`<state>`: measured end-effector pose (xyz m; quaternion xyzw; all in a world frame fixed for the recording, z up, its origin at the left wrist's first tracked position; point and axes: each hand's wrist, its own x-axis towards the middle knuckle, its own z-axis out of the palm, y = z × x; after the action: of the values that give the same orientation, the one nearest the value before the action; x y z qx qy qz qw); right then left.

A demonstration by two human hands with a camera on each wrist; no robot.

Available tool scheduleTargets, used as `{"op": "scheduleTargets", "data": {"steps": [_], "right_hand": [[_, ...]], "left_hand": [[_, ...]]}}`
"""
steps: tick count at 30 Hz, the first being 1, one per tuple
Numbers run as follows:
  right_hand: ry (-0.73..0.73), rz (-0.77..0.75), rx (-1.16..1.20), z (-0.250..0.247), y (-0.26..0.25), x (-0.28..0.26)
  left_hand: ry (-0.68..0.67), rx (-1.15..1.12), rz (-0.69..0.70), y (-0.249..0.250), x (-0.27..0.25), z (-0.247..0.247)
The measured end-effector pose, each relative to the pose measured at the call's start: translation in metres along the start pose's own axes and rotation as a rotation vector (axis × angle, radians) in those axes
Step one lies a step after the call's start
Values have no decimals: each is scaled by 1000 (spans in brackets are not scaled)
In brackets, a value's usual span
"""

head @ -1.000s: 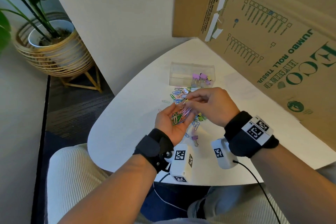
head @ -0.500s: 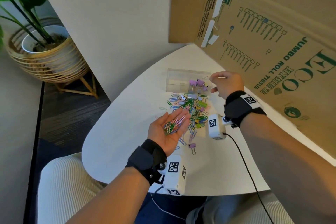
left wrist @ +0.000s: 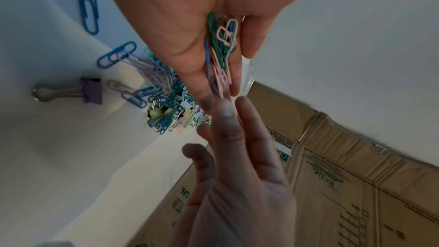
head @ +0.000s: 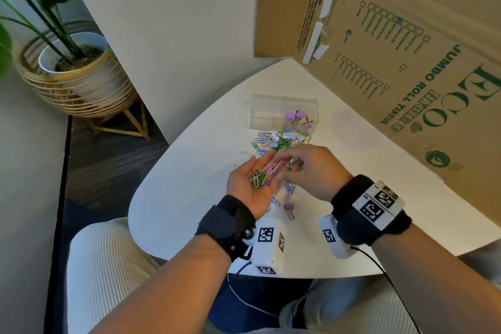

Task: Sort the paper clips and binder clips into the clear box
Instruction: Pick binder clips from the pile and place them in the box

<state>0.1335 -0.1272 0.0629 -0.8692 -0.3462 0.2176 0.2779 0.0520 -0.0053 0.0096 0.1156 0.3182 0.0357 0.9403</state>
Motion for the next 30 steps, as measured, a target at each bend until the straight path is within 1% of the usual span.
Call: {"op": "scheduleTargets", "data": {"steps": [6, 11, 13, 16, 18, 21, 24, 30], "right_hand": [[-104, -103, -184, 13, -13, 2], [-179, -189, -319, 26, -21, 5], [-199, -194, -359, 31, -22, 7], [-242, -178, -417, 28, -22, 9], [-273, -181, -412, 25, -22, 11], [-243, -197, -363, 25, -21, 11], [-179, -233, -424, 26, -19, 12], [-249, -269, -566, 26, -18, 19]], "left_hand": [[21, 47, 37, -4, -1, -1], [97, 73, 46, -3, 0, -8], [134, 67, 36, -5, -1, -9], [156, 34, 20, -7, -1, -9], [153, 33, 12, -6, 0, -8], [128, 32, 9, -7, -1, -4], [118, 20, 20, -6, 1, 0], [171, 30, 24, -9, 3, -3]]}}
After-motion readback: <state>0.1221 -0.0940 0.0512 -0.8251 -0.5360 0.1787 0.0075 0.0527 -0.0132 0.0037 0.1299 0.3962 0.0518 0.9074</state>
